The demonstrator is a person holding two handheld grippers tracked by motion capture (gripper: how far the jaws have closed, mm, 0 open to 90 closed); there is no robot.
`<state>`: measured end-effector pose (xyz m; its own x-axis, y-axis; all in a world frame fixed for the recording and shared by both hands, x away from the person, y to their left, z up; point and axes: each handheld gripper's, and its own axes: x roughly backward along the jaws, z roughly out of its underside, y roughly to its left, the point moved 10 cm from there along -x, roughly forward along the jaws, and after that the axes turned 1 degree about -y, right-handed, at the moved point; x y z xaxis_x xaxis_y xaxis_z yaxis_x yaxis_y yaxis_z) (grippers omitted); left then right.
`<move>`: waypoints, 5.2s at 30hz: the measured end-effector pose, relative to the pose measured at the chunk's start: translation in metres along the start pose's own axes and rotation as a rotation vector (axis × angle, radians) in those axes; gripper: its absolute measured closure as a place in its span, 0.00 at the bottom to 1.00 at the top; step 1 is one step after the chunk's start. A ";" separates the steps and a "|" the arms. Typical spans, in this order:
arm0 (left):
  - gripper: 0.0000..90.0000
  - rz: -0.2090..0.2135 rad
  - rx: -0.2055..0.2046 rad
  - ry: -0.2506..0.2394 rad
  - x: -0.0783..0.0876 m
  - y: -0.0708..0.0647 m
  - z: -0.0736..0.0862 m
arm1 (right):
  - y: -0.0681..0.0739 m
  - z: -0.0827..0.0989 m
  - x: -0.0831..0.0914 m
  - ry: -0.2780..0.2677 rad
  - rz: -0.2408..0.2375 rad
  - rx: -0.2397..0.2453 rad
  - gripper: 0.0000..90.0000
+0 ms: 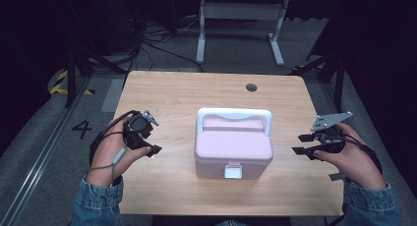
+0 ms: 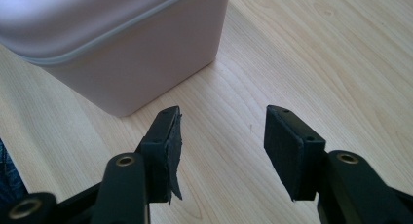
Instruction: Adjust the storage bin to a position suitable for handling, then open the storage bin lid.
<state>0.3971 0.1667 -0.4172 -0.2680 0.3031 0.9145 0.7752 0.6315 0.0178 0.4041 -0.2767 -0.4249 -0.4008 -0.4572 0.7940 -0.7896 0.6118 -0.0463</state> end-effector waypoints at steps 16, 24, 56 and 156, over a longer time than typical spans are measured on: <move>0.35 0.020 -0.107 -0.055 0.025 -0.015 -0.063 | 0.001 0.011 0.006 -0.007 0.011 -0.042 0.51; 0.32 0.017 -0.179 -0.084 0.033 -0.026 -0.099 | 0.002 0.011 0.004 -0.006 0.003 -0.045 0.50; 0.27 0.048 -0.387 -0.002 -0.021 -0.048 -0.169 | 0.010 0.021 0.006 -0.010 -0.019 -0.059 0.48; 0.75 0.013 -0.255 -0.103 0.012 -0.032 -0.197 | 0.049 -0.061 0.001 -0.340 -0.107 -0.042 1.00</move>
<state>0.4821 0.0096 -0.3275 -0.3033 0.3891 0.8698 0.8946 0.4306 0.1194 0.3928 -0.2079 -0.3891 -0.4542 -0.7046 0.5452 -0.8185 0.5717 0.0569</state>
